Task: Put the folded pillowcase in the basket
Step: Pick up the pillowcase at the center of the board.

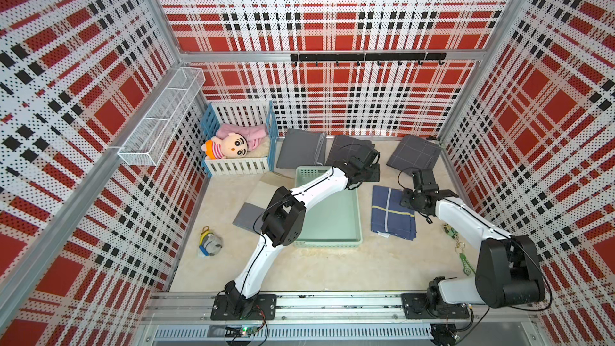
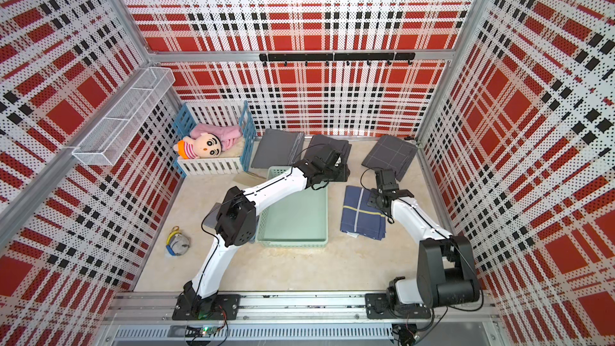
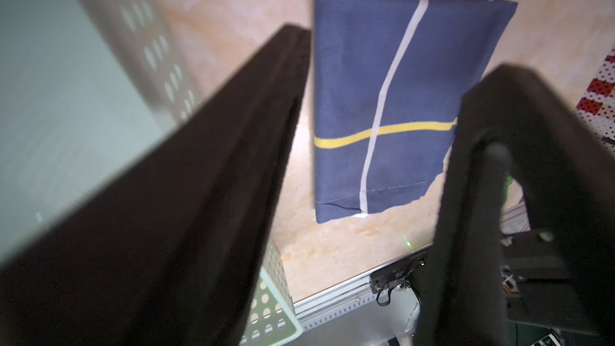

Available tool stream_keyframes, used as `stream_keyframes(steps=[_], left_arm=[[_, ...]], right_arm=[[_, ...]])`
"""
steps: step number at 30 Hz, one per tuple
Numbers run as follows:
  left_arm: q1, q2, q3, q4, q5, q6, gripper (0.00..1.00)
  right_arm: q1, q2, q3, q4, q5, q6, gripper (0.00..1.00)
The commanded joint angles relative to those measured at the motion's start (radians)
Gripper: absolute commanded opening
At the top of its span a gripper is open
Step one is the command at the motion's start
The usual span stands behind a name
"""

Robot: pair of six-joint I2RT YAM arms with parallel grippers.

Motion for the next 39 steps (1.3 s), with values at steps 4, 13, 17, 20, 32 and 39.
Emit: stream_keyframes(steps=[4, 13, 17, 20, 32, 39], left_arm=[[-0.02, 0.102, 0.051, 0.012, 0.111, -0.045, 0.5], [-0.032, 0.19, 0.051, -0.006, 0.103, -0.11, 0.47], [-0.048, 0.178, 0.047, -0.023, 0.029, -0.109, 0.46], [-0.056, 0.153, 0.042, -0.032, -0.019, -0.112, 0.46], [-0.054, 0.187, 0.039, -0.045, -0.049, -0.133, 0.48], [-0.052, 0.219, 0.038, -0.049, -0.023, -0.133, 0.13]], right_arm=[[-0.02, -0.044, -0.036, -0.027, -0.023, 0.026, 0.61], [-0.02, -0.063, -0.08, -0.002, -0.057, 0.028, 0.63], [-0.019, -0.072, -0.104, 0.006, -0.06, 0.028, 0.63], [-0.02, -0.072, -0.113, 0.002, -0.06, 0.028, 0.64], [-0.02, -0.095, -0.128, -0.008, -0.044, 0.027, 0.68], [-0.019, -0.095, -0.157, -0.034, -0.042, 0.064, 0.73]])
